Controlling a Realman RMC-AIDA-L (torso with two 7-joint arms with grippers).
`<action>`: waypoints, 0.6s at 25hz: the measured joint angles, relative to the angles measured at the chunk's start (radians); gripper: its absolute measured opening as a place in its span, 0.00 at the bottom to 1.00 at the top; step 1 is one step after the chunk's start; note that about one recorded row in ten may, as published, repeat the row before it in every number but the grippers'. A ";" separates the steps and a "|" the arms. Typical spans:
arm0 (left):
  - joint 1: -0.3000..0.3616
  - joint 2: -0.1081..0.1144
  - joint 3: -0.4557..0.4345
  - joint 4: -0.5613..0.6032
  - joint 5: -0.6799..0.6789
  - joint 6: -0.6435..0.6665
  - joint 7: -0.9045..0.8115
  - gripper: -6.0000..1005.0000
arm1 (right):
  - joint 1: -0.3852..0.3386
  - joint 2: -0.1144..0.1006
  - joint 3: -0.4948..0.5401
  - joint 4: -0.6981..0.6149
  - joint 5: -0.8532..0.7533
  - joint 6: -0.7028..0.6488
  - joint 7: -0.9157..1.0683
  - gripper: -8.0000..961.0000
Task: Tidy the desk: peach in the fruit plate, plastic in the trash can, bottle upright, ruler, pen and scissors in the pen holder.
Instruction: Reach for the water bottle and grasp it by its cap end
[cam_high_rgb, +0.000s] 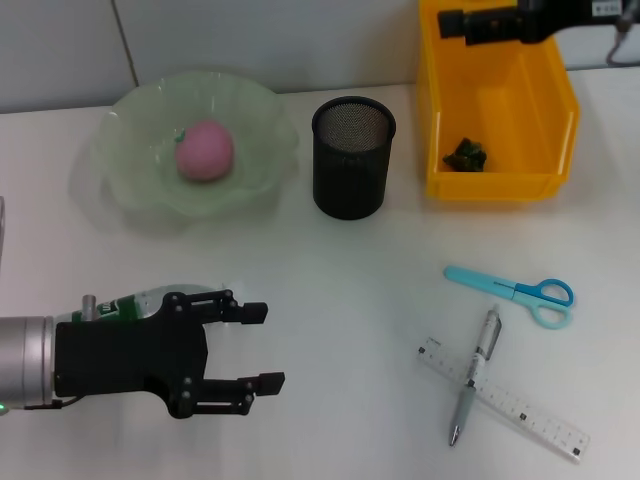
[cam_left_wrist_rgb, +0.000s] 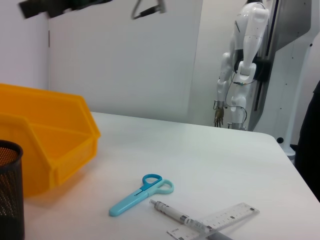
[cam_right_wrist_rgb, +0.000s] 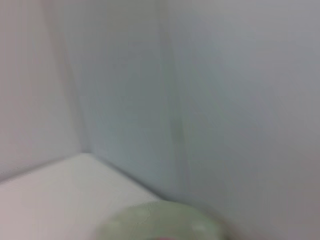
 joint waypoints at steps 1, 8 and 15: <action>0.000 0.000 0.000 0.000 0.000 0.002 0.000 0.77 | -0.009 0.000 0.005 -0.009 0.016 -0.054 0.000 0.82; -0.002 0.001 0.001 0.001 0.000 0.006 -0.001 0.77 | -0.069 0.014 0.002 0.012 0.032 -0.276 -0.072 0.82; -0.004 0.002 0.003 0.004 0.000 0.007 -0.001 0.77 | -0.148 0.022 -0.016 0.236 0.031 -0.314 -0.381 0.82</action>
